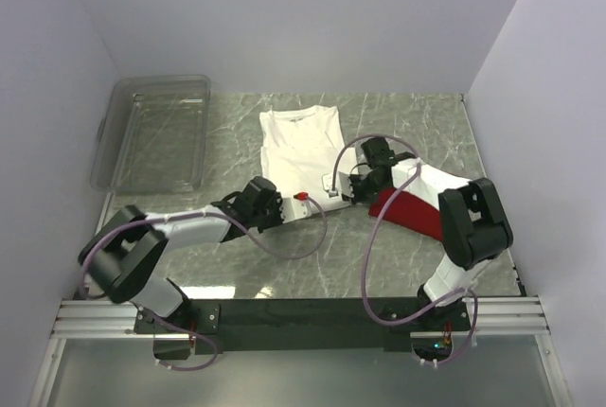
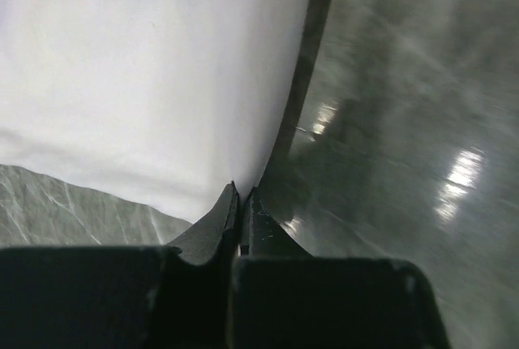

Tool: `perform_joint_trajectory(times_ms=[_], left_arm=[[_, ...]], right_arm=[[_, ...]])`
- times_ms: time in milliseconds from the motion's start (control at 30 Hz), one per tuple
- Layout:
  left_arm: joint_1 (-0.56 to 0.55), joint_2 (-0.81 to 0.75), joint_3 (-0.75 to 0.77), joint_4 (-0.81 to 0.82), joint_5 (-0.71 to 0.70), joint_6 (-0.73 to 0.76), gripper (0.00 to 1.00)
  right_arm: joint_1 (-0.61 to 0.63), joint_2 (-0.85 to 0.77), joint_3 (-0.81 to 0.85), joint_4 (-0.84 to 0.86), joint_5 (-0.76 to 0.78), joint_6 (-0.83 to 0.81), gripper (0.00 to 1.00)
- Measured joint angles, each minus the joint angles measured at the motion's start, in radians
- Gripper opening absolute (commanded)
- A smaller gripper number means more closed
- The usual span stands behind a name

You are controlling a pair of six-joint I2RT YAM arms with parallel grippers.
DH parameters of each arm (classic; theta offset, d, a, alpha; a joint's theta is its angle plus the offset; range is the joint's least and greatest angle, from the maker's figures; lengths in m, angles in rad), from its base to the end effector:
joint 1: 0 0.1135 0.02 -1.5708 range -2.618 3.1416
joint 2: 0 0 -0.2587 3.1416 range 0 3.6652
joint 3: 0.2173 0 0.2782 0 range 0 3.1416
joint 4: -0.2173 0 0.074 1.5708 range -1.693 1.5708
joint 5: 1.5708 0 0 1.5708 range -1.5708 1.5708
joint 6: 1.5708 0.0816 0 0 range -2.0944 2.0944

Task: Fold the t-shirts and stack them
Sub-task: Fold the tshirt

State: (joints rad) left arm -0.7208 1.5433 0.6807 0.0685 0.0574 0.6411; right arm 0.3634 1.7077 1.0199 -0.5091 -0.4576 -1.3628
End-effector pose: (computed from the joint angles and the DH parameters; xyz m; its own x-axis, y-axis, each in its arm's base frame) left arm 0.2554 -0.2306 0.0939 -0.0173 0.8100 -0.5862 0.8728 0.2983 0.3864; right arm 0.3209 0.1606 0.1066 0.2799 -0.8327 -0.4778 -0.9484 -0.1624 -0.2724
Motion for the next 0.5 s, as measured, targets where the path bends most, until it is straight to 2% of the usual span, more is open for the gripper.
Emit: perform_joint_trajectory(times_ms=[300, 500], left_arm=[[-0.127, -0.288, -0.037, -0.227, 0.108, -0.089, 0.01], [-0.310, -0.302, 0.027, -0.440, 0.235, -0.197, 0.01]], right_arm=[[-0.043, -0.226, -0.049, -0.241, -0.137, -0.032, 0.00], [-0.043, -0.436, -0.148, -0.447, -0.185, -0.056, 0.00]])
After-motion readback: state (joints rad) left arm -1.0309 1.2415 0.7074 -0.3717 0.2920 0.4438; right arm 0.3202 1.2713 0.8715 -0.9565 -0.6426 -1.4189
